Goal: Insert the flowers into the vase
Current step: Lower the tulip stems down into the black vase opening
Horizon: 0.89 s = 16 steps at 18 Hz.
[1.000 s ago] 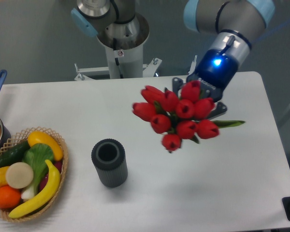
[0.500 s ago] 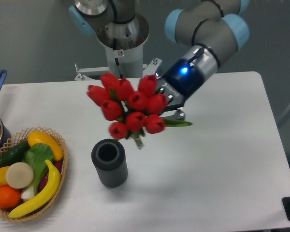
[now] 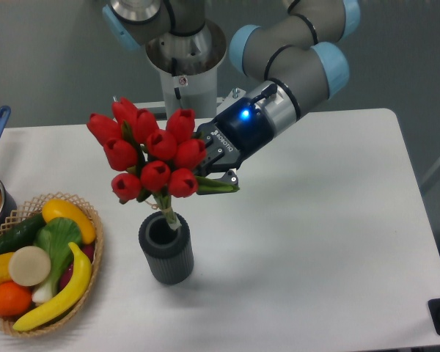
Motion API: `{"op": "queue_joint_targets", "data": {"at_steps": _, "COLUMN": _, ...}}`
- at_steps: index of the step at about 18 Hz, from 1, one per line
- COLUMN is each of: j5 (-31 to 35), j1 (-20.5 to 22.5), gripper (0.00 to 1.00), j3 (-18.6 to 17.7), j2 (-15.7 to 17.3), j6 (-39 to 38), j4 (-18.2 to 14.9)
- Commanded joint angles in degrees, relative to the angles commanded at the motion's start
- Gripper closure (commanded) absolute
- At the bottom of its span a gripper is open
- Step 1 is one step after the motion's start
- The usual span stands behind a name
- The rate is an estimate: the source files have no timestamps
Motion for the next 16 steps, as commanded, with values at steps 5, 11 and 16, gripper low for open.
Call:
{"op": "queue_joint_targets", "data": {"at_steps": 5, "j5": -0.80, "j1": 0.08, "gripper": 0.82, "j3": -0.53, "j2": -0.44, "j6": 0.27, "j4": 0.00}}
{"op": "queue_joint_targets", "data": {"at_steps": 11, "j5": -0.71, "j1": 0.35, "gripper": 0.82, "j3": -1.93, "j2": -1.14, "j6": 0.27, "j4": 0.00}}
{"op": "queue_joint_targets", "data": {"at_steps": 16, "j5": -0.71, "j1": 0.35, "gripper": 0.82, "j3": -2.38, "j2": -2.11, "j6": 0.27, "j4": 0.00}}
